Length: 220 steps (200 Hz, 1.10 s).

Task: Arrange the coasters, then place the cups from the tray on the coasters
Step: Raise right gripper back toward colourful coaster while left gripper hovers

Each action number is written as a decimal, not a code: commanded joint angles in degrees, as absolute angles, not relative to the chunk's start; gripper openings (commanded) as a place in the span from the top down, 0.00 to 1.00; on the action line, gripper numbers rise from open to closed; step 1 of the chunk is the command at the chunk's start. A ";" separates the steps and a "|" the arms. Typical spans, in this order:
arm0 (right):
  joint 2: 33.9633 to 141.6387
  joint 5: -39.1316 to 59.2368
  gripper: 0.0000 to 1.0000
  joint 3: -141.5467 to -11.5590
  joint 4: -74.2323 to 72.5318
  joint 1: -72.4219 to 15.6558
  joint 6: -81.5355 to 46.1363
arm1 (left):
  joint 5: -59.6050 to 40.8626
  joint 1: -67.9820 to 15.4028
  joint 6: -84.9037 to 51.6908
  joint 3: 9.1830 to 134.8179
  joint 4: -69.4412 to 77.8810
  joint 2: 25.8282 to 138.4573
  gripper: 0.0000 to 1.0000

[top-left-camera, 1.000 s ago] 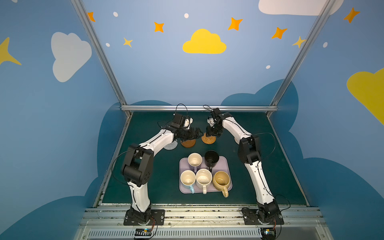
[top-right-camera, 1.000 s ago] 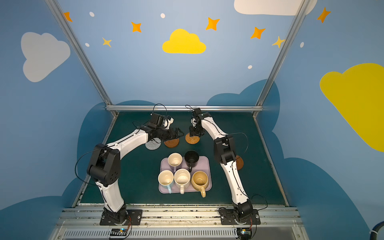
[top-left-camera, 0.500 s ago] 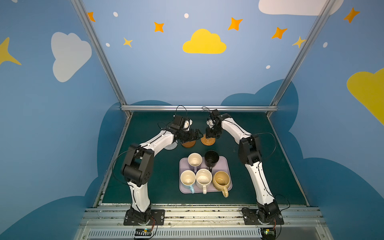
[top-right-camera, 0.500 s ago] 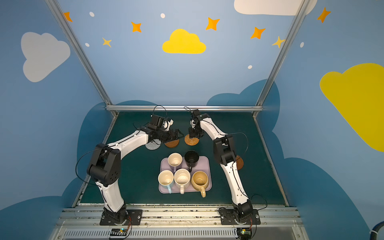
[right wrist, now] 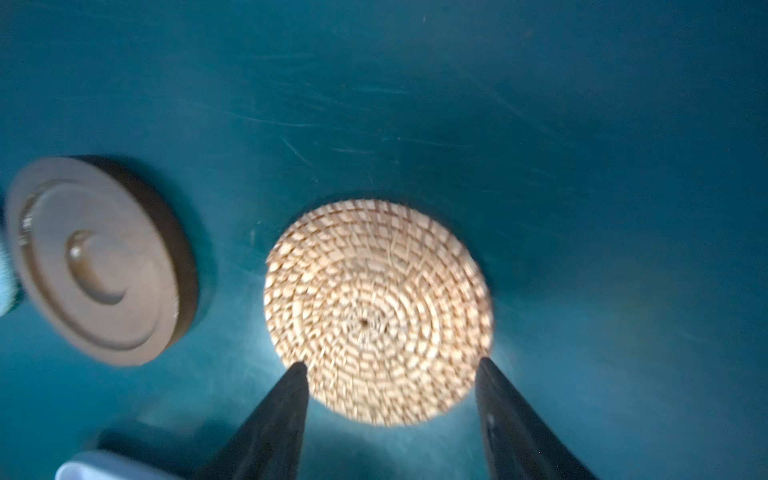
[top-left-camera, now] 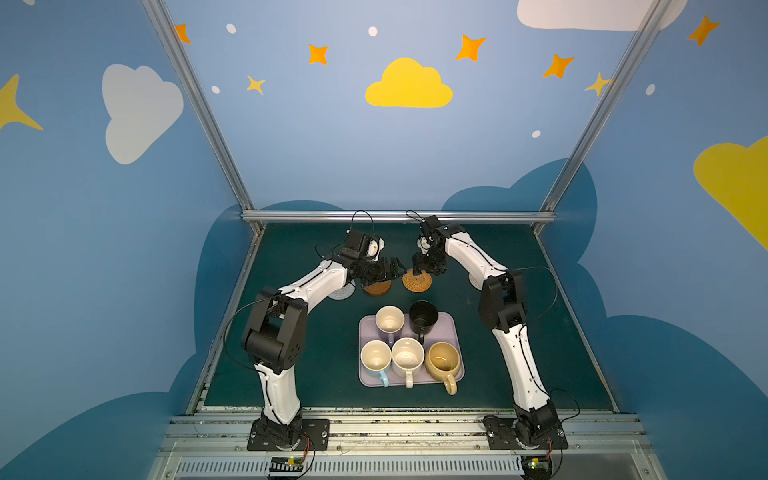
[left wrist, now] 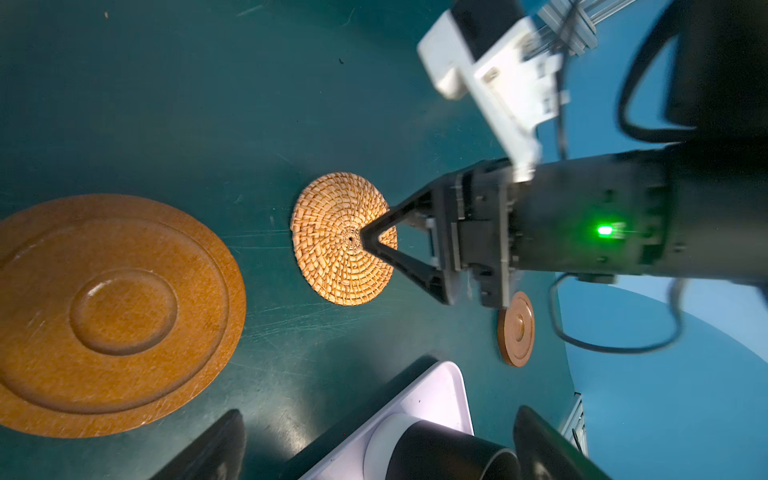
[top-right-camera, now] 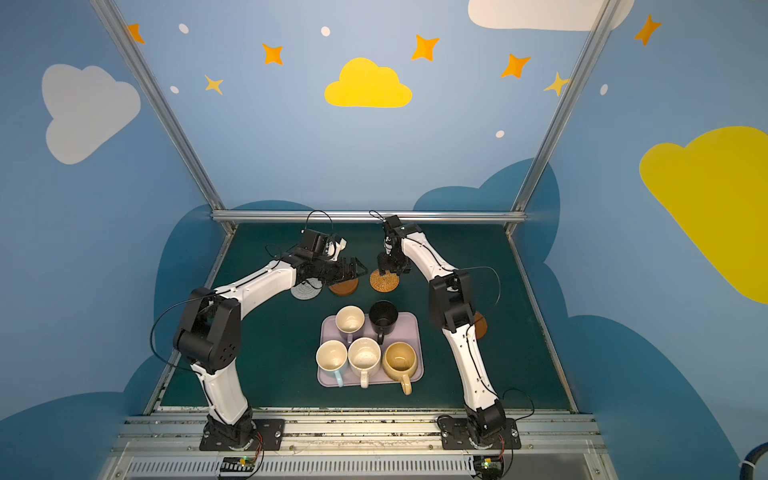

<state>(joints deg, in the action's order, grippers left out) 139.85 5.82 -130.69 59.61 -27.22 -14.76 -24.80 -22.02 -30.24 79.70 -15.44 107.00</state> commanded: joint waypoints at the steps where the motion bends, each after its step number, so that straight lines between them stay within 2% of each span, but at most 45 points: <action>1: 132.25 3.20 0.29 -128.94 60.39 -27.43 -17.25 | -24.77 -21.73 -29.88 82.12 -17.19 103.56 0.00; 6: 131.22 2.73 0.17 -128.27 60.41 -27.42 -17.66 | -24.92 -21.71 -29.95 82.22 -17.28 103.15 0.00; 12: 130.15 2.40 0.15 -127.45 60.38 -27.45 -17.97 | -25.09 -21.76 -30.00 82.26 -17.34 102.62 0.00; 42: 122.93 -0.93 0.14 -120.97 58.18 -27.42 -19.25 | -27.50 -21.81 -30.89 81.95 -17.41 99.74 0.00; 74: 112.79 -5.58 0.13 -107.84 49.84 -27.04 -20.16 | -30.74 -22.10 -30.90 83.24 -19.73 96.91 0.00; 100: 107.52 -4.44 0.13 -97.96 41.99 -25.39 -18.70 | -30.68 -23.10 -28.63 86.74 -24.48 98.23 0.00; 135: 107.75 0.68 0.13 -93.73 39.66 -22.40 -18.95 | -32.61 -25.27 -27.62 90.25 -26.41 102.66 0.00; 178: 112.17 4.06 0.14 -96.68 45.87 -16.68 -21.39 | -27.17 -28.58 -24.62 94.07 -29.48 106.65 0.00; 220: 114.47 2.74 0.15 -97.20 47.07 -11.80 -22.88 | -28.66 -28.66 -25.16 97.15 -31.50 109.49 0.00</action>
